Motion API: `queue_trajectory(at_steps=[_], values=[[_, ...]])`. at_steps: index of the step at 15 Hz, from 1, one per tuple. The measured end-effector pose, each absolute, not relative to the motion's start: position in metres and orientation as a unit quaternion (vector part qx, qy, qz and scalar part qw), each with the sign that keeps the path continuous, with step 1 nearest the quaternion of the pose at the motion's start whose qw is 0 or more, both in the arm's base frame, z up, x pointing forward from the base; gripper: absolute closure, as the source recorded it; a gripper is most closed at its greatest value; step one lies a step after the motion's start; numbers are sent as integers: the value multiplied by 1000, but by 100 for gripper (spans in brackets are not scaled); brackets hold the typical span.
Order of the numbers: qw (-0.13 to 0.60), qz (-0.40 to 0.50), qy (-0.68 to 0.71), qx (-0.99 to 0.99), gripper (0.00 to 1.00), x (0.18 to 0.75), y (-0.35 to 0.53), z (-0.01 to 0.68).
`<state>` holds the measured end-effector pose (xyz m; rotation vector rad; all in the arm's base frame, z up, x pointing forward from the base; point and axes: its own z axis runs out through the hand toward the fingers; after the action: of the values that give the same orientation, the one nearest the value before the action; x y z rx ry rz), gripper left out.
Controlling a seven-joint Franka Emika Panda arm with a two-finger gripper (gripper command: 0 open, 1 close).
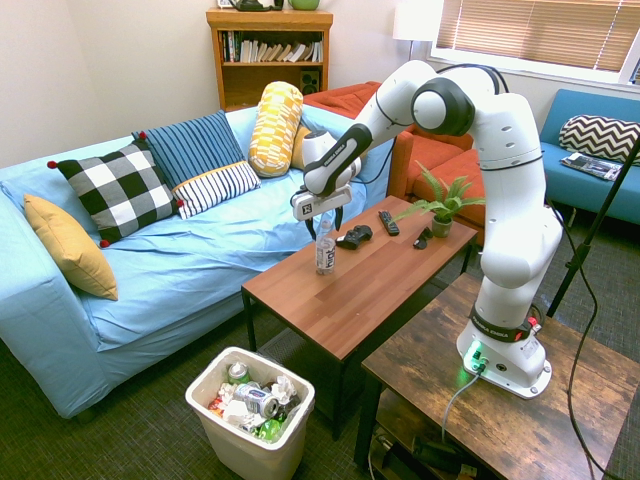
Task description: Throw the bottle in the trash bin
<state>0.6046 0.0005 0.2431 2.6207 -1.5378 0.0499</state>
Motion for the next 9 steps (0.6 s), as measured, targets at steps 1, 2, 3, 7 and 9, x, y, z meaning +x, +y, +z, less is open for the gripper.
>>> queue_trajectory(at_steps=[1,2,3,7,9], values=[[51,17,-507,860,100,605,-1,243],[51,17,-509,859,100,605,-3,243],[51,17,-510,859,100,605,-4,243],[49,19,-511,858,100,607,-4,246],[47,21,-510,859,100,609,-2,248]])
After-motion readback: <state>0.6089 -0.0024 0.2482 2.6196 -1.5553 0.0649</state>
